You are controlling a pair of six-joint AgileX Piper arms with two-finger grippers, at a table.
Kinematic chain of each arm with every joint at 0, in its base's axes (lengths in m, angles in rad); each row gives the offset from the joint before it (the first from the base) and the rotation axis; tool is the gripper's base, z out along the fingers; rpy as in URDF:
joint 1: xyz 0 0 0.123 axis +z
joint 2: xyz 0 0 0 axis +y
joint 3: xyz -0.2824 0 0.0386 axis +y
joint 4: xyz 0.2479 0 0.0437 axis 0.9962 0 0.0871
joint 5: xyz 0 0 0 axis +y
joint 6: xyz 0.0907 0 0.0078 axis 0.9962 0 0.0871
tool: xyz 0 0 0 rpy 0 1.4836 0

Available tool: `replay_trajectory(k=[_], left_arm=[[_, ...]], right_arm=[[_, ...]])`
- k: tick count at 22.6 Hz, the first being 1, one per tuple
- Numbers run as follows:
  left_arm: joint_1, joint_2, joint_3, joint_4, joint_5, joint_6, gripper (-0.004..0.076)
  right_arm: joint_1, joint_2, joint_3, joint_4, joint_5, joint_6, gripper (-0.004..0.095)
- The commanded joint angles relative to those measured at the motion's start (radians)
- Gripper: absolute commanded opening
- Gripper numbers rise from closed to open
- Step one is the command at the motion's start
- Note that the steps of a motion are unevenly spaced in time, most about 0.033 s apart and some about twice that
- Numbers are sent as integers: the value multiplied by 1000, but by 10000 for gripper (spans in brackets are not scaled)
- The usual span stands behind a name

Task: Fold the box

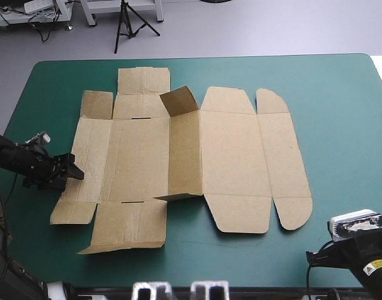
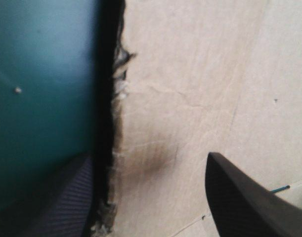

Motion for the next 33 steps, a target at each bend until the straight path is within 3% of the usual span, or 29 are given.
replay_trajectory(k=[1,9,12,16,17,21,26,29,33], left_arm=[[-24,-3,-12,-92,84,24,475],[-168,-3,-11,-90,65,29,466],[-172,-3,-11,-92,81,29,352],[-172,-3,-11,-99,91,20,22],[-172,-3,-11,-107,91,21,-3],[-172,-15,-64,-146,91,25,-8],[-238,-133,-319,-76,91,152,-8],[-357,-183,-457,27,85,283,-8],[-553,-190,-563,305,40,290,-8]], right_arm=[[3,9,-22,16,-52,2,-17],[3,9,-22,16,-52,2,-17],[3,9,-22,16,-52,2,-17],[3,9,-22,18,-52,2,-17],[3,9,-22,18,-52,2,-17],[3,9,-22,18,-48,2,-17],[3,9,-22,18,-46,2,-18],[3,9,-22,22,-44,2,-18],[3,9,-22,28,-44,2,-18]])
